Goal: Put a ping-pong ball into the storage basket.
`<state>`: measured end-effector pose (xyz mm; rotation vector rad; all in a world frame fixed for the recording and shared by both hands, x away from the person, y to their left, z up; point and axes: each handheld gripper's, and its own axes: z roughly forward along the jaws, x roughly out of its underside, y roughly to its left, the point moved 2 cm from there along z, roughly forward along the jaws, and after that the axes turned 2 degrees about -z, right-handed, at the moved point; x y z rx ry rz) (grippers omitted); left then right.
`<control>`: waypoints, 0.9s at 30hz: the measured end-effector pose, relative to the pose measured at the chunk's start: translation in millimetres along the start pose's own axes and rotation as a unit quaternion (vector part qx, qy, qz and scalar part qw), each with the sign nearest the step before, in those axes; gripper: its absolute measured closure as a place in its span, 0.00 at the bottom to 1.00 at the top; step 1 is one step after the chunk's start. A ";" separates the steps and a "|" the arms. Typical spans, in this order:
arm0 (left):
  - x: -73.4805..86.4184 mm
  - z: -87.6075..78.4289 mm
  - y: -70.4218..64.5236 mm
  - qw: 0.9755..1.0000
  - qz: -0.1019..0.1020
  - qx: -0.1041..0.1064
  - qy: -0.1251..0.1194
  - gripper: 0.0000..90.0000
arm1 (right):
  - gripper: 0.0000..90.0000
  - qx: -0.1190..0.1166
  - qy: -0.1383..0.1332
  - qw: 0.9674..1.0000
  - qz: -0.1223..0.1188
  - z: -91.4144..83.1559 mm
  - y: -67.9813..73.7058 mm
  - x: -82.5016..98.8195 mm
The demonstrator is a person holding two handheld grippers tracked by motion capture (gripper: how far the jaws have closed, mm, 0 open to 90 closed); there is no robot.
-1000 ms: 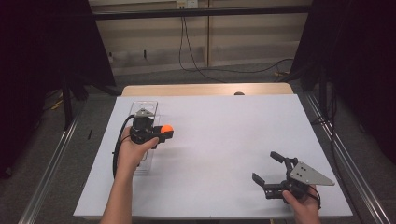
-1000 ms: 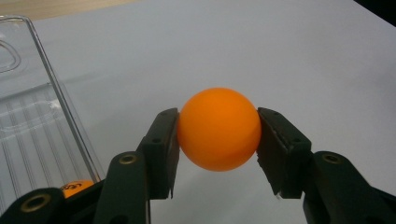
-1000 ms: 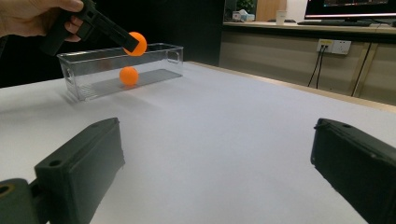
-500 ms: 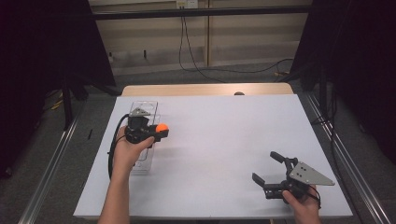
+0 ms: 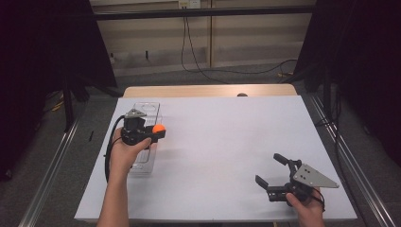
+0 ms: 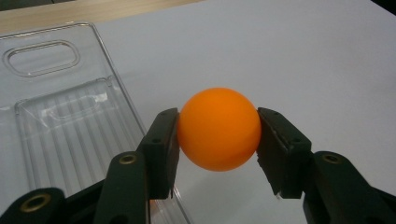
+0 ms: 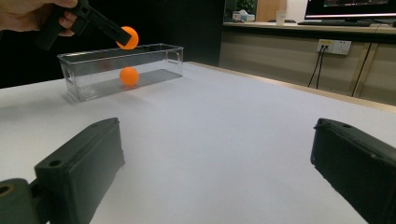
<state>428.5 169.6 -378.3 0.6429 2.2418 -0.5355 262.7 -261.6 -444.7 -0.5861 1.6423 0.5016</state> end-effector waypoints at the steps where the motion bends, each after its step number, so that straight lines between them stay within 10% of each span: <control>1: 0.1 -0.2 0.2 1.000 0.000 -0.001 0.000 0.57 | 0.02 0.000 0.000 1.000 -0.001 -0.1 0.0 0.0; 27: 3.3 -9.1 11.7 1.000 -0.006 -0.026 -0.002 0.57 | 0.02 -0.001 0.001 1.000 -0.002 0.4 0.3 0.0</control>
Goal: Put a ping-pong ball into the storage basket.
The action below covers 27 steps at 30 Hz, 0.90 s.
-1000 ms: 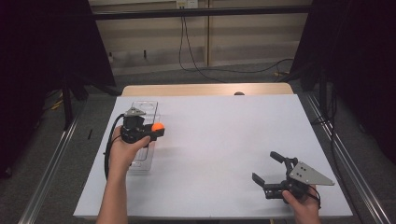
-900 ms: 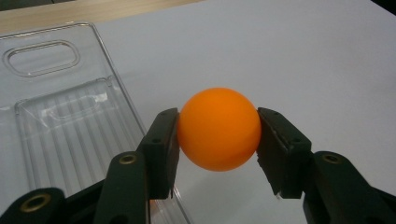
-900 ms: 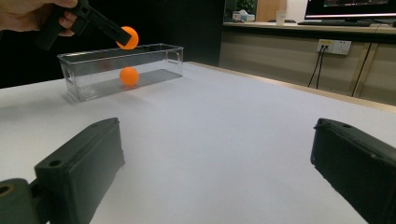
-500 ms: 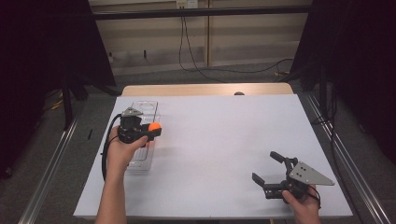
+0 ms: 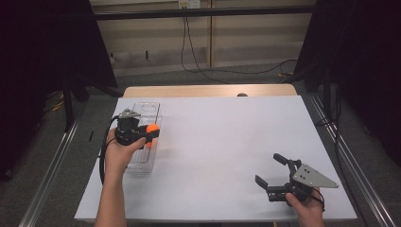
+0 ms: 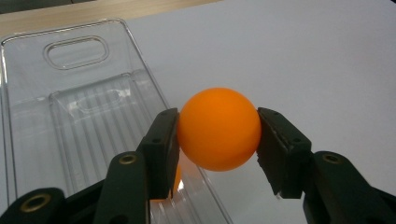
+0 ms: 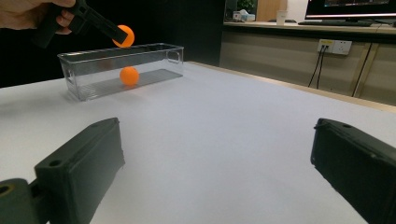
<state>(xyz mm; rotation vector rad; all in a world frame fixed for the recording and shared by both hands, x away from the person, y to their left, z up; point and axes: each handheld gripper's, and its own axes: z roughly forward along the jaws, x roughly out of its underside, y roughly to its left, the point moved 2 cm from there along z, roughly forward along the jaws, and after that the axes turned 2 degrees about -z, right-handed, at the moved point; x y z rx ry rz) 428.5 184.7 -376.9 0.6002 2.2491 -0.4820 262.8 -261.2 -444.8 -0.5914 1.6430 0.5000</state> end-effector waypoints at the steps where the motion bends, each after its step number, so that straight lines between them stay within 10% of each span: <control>1: 0.2 -0.2 0.4 1.000 -0.002 0.000 -0.001 0.57 | 0.02 0.000 0.000 1.000 0.000 0.0 0.0 0.0; 27: 7.5 -0.6 15.1 0.999 -0.013 -0.032 0.003 0.57 | 0.02 -0.001 0.000 1.000 0.000 0.0 0.0 0.0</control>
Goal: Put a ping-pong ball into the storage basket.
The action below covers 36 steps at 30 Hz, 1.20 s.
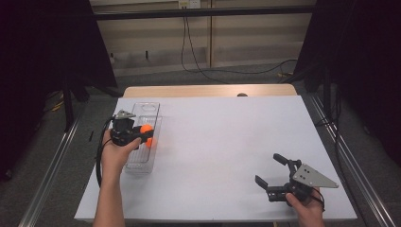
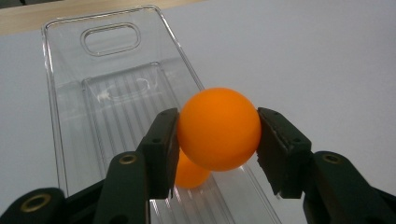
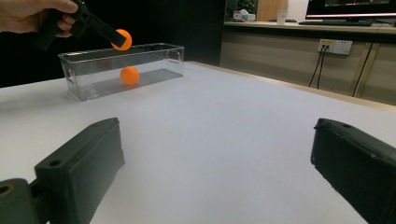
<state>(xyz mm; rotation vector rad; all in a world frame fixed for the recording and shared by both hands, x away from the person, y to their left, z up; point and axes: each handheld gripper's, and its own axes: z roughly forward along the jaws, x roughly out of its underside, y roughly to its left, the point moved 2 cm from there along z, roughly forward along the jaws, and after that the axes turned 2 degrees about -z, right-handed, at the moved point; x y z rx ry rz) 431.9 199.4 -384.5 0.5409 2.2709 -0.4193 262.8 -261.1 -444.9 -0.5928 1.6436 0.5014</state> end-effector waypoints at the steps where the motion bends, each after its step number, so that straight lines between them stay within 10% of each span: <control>1: 0.0 0.0 0.0 1.000 0.000 0.000 0.000 0.57 | 0.02 0.000 0.001 1.000 0.000 0.0 0.0 0.0; 36: 8.5 5.9 13.0 0.999 -0.009 -0.045 0.014 0.57 | 0.02 -0.001 0.000 1.000 0.000 -0.2 0.2 -0.3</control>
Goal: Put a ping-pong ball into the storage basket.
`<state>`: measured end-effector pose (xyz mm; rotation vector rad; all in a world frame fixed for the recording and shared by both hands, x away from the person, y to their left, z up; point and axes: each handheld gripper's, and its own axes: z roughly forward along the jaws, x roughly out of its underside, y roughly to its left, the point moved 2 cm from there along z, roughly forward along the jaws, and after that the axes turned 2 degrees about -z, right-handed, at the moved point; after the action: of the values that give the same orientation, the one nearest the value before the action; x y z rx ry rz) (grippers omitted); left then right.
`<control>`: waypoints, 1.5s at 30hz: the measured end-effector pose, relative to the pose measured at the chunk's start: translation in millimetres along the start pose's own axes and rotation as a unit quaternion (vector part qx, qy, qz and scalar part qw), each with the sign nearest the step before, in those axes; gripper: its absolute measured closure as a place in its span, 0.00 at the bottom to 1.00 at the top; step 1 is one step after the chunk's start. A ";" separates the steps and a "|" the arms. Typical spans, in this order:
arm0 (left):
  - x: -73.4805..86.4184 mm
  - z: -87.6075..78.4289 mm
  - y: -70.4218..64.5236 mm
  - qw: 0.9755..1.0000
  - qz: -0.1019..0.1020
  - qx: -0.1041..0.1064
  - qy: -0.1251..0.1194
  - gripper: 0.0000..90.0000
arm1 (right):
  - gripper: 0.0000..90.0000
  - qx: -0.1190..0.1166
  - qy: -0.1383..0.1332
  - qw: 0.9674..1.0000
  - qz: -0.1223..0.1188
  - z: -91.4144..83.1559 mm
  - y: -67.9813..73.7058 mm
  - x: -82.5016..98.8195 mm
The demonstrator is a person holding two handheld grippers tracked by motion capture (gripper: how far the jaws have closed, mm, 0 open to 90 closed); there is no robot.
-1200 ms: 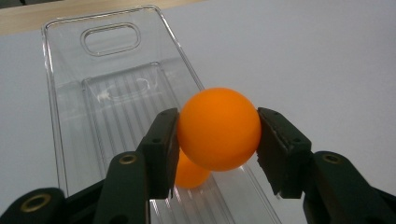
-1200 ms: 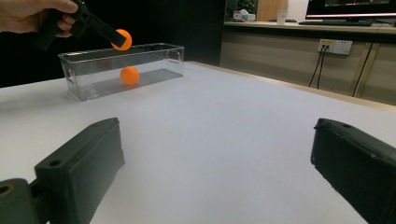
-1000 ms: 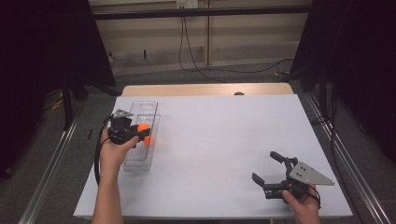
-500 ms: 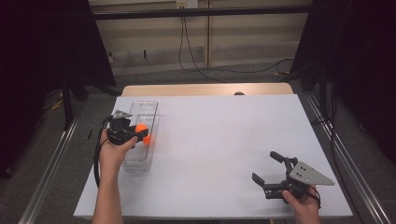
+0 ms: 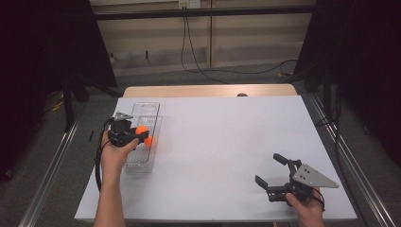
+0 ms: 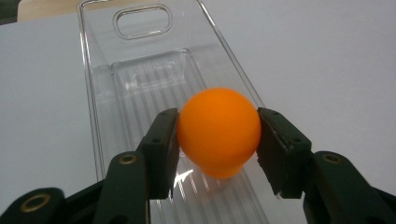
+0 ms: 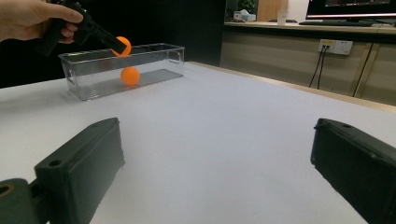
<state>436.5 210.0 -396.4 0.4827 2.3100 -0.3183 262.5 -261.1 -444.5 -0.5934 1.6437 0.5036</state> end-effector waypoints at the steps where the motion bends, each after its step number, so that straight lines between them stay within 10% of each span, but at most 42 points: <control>1: 0.1 0.3 0.2 1.000 -0.001 -0.002 0.000 0.57 | 0.02 0.000 0.000 1.000 0.000 -0.1 0.0 0.0; 18: 1.8 2.0 4.1 1.000 -0.011 -0.025 -0.012 0.50 | 0.02 0.000 -0.001 1.000 0.001 0.2 -0.2 -0.1; 45: 9.4 -13.6 -11.2 0.999 -0.018 -0.002 -0.049 0.28 | 0.02 0.004 -0.001 1.000 0.003 -0.7 -1.2 0.2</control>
<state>417.1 207.2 -392.8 0.4143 2.2259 -0.3485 262.7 -262.6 -444.5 -0.5815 1.6450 0.5025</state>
